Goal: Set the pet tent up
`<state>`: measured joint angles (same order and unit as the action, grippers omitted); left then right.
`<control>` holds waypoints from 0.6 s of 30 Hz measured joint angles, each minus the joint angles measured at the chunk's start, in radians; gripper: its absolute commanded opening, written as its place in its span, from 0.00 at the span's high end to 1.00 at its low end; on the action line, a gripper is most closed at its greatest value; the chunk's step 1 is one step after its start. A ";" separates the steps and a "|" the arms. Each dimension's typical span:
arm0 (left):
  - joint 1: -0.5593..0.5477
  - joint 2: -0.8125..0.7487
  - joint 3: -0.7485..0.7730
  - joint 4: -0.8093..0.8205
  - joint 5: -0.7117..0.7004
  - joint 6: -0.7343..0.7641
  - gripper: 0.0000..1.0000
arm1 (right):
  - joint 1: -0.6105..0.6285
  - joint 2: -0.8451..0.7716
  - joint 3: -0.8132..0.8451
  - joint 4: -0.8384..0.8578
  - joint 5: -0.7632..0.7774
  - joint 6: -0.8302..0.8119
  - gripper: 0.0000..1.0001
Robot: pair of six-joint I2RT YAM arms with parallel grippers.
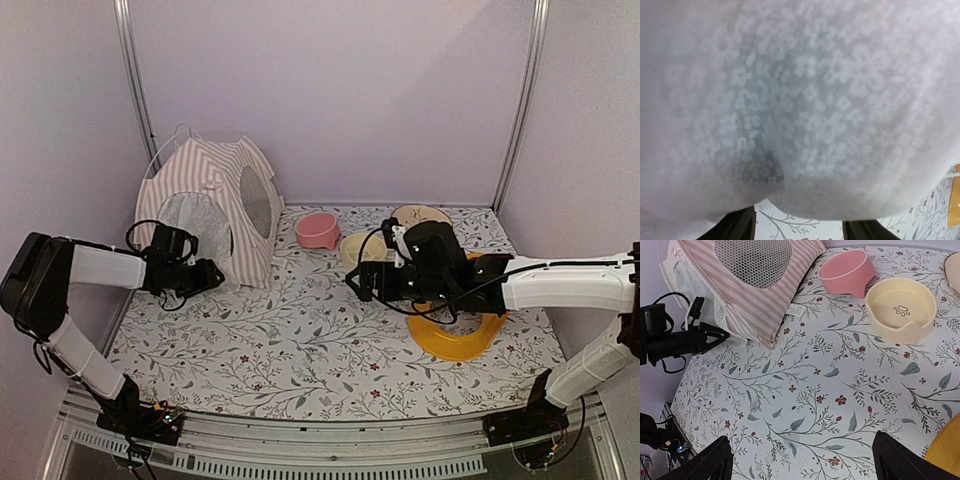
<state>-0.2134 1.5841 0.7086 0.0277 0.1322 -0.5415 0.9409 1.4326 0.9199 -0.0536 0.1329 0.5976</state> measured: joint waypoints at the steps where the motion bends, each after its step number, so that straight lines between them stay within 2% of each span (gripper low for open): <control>1: -0.001 -0.022 -0.006 -0.003 0.003 0.002 0.37 | -0.001 -0.006 -0.001 -0.006 0.011 0.000 0.01; 9: -0.066 -0.332 -0.083 -0.055 0.019 0.018 0.20 | -0.029 -0.117 -0.061 -0.032 0.122 0.005 0.01; 15: -0.150 -0.435 -0.108 -0.109 0.022 0.012 0.03 | -0.106 -0.161 -0.106 -0.067 0.151 0.019 0.01; 18: -0.220 -0.473 -0.112 -0.118 0.024 0.001 0.01 | -0.157 -0.181 -0.132 -0.102 0.153 0.033 0.01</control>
<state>-0.4335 1.1110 0.5964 -0.0902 0.1566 -0.5407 0.7841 1.2518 0.7879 -0.1558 0.2855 0.6304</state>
